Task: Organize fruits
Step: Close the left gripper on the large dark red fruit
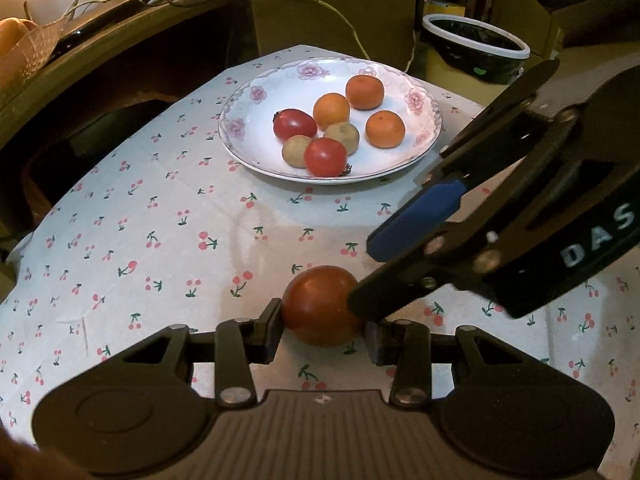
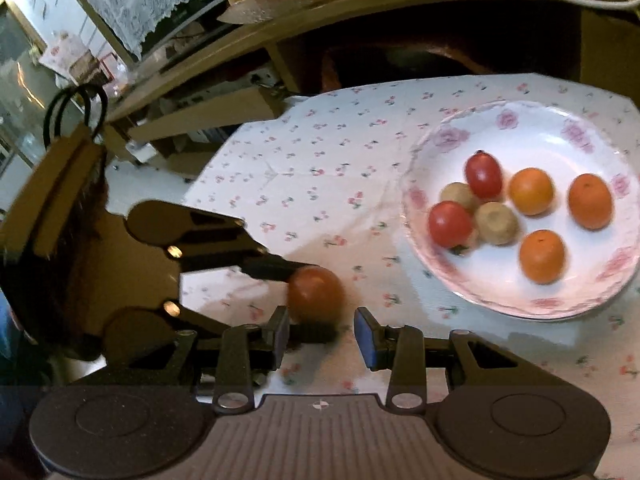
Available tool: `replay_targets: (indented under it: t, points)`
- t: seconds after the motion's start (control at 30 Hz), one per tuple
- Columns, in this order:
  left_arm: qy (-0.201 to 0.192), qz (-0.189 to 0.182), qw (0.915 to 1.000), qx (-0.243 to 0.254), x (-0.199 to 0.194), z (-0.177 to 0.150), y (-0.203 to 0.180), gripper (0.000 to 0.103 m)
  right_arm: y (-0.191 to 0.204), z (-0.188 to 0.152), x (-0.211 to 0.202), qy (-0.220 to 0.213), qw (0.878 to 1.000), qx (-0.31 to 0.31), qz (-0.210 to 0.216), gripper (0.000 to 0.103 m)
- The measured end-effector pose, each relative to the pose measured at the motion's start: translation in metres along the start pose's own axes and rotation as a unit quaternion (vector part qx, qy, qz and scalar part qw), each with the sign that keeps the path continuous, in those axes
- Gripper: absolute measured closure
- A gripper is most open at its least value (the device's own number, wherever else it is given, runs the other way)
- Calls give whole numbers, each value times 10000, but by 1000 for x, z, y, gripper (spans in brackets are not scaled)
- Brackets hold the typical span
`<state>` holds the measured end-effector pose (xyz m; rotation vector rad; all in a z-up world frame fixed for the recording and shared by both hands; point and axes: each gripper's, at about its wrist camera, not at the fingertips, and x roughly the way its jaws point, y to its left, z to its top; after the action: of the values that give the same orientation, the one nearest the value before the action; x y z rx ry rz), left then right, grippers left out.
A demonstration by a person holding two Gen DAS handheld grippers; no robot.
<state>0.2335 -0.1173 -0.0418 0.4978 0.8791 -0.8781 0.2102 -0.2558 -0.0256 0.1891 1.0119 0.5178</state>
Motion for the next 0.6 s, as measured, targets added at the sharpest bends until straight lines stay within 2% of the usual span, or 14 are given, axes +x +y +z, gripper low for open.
replay_targets:
  t: [0.23, 0.4, 0.47, 0.5, 0.6]
  points:
    - [5, 52, 10000, 83, 0, 1, -2, 57, 7, 5, 9, 35, 9999, 57, -79, 64]
    - [24, 89, 9999, 81, 1, 2, -3, 57, 9, 6, 19, 145, 9993, 123, -319, 64]
    - [14, 115, 9999, 123, 1, 3, -5, 57, 9, 7, 20, 152, 9991, 159, -359, 66]
    - [5, 103, 9999, 129, 0, 3, -5, 57, 8, 7, 20, 162, 9991, 184, -348, 70]
    - [-52, 69, 9998, 161, -2, 6, -8, 57, 8, 6, 17, 166, 9989, 214, -376, 72]
